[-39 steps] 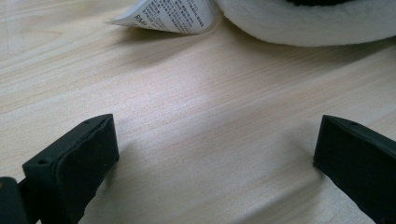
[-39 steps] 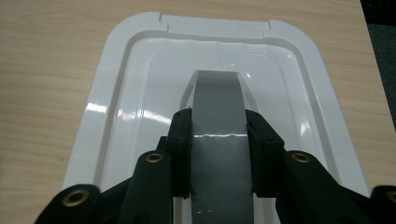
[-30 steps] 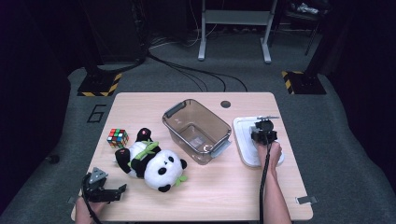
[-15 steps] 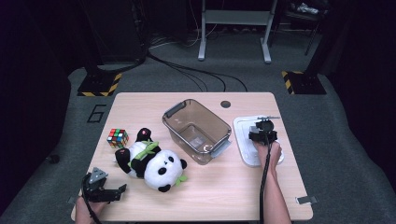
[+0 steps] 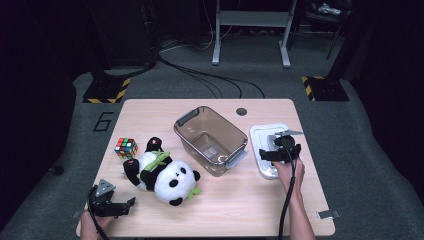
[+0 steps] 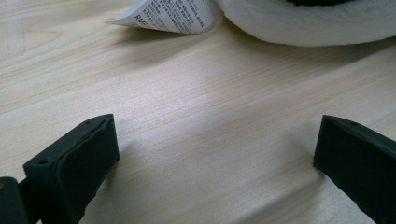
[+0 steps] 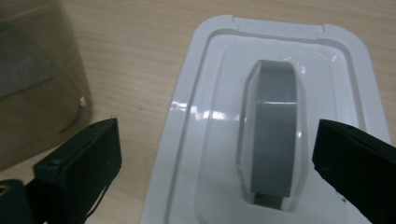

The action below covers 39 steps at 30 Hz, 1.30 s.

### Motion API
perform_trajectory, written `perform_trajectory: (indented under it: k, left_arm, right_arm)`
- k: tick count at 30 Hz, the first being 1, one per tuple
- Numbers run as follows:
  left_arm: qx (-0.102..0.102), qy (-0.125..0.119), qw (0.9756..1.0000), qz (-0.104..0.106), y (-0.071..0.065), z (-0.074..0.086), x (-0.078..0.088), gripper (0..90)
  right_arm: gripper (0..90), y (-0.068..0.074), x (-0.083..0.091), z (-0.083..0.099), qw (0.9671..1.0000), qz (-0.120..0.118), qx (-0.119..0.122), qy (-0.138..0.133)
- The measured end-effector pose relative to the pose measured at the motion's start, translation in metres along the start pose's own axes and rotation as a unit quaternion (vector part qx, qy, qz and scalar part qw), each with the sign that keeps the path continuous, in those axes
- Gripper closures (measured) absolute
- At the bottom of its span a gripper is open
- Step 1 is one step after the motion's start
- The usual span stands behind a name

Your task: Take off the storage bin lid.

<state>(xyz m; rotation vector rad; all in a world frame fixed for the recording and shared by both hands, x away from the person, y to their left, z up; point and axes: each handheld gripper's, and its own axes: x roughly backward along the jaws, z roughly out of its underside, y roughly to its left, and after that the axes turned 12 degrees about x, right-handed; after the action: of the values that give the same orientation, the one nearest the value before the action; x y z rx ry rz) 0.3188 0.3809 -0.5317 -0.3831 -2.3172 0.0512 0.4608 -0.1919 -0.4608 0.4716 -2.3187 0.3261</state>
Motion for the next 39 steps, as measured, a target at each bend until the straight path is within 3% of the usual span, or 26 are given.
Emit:
perform_trajectory:
  k: [9, 16, 23, 25, 32, 33, 34, 36, 39]
  left_arm:
    - [0.001, 0.000, 1.0000, 0.000, 0.000, 0.000, 0.000, 0.0]
    - [-0.002, 0.000, 1.0000, 0.004, 0.001, 0.000, 0.000, 0.0]
    - [-0.001, -0.002, 1.0000, 0.010, 0.002, -0.001, 0.000, 0.0]
    - [0.002, -0.004, 0.9999, 0.016, 0.003, 0.000, 0.000, 0.0]
    - [0.004, -0.006, 0.9996, 0.028, 0.003, -0.003, 0.006, 0.0]
    - [0.004, -0.009, 0.9995, 0.029, 0.002, -0.004, 0.007, 0.0]
    - [0.001, -0.004, 0.9995, 0.031, 0.002, -0.006, 0.010, 0.0]
    - [0.000, -0.008, 0.9994, 0.034, 0.002, -0.008, 0.013, 0.0]
    - [-0.002, -0.015, 0.9993, 0.033, 0.001, -0.012, 0.017, 0.0]
  right_arm:
    - [0.0, 0.034, 0.008, 0.019, 0.9988, -0.028, 0.037, -0.014]
    - [0.0, 0.066, 0.008, 0.039, 0.9961, -0.045, 0.073, -0.021]
    - [0.0, 0.093, 0.001, 0.057, 0.9940, -0.062, 0.088, -0.022]
    - [0.0, 0.097, -0.002, 0.061, 0.9928, -0.067, 0.097, -0.019]
    - [0.0, 0.103, -0.009, 0.068, 0.9930, -0.071, 0.092, -0.021]
    - [0.0, 0.102, -0.010, 0.069, 0.9913, -0.073, 0.108, -0.022]
    - [0.0, 0.105, -0.010, 0.069, 0.9927, -0.065, 0.100, -0.020]
    - [0.0, 0.105, -0.012, 0.069, 0.9911, -0.068, 0.112, -0.018]
    - [0.0, 0.107, -0.013, 0.069, 0.9914, -0.068, 0.110, -0.015]
